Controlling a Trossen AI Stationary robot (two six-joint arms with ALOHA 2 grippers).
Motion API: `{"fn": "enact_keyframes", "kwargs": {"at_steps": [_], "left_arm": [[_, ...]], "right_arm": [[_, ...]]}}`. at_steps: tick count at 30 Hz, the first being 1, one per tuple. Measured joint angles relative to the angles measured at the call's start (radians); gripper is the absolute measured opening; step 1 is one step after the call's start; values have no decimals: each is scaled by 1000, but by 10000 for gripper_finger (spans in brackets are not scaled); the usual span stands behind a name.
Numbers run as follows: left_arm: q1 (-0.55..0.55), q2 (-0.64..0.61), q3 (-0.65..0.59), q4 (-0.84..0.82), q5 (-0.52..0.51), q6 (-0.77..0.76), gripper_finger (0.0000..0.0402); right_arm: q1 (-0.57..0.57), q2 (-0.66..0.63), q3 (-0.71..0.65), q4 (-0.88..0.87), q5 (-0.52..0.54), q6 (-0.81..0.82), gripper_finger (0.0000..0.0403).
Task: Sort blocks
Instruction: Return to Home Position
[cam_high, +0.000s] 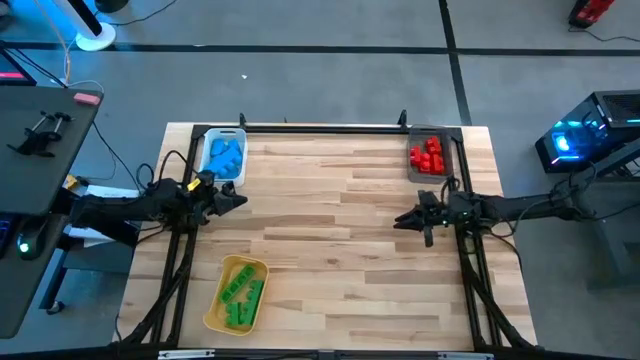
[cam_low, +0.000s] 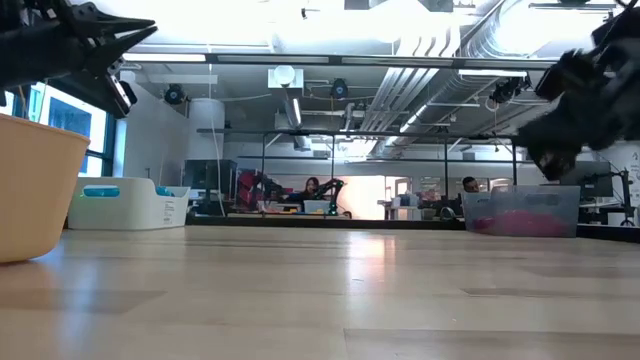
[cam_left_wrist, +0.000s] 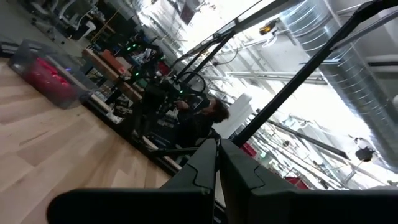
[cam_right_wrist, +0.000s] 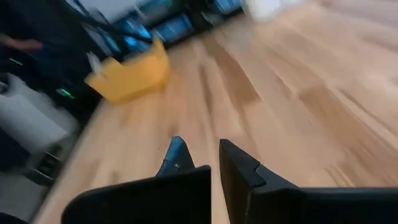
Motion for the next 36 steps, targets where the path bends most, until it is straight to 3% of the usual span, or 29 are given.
{"fn": "enact_keyframes", "kwargs": {"at_steps": [3, 7, 13, 36], "left_arm": [[6, -88, 0, -116, 0, 0, 7], [14, -99, -1, -240, -2, 0, 7], [11, -99, -1, -333, -31, 0, 7], [5, -94, -1, -334, -39, 0, 7]], "right_arm": [[8, -119, 0, 0, -1, 0, 0], [1, -290, 0, 7, -1, 0, 0], [-5, -288, 0, 122, 1, 0, 0], [-7, -263, -8, 30, 4, 0, 0]]}}
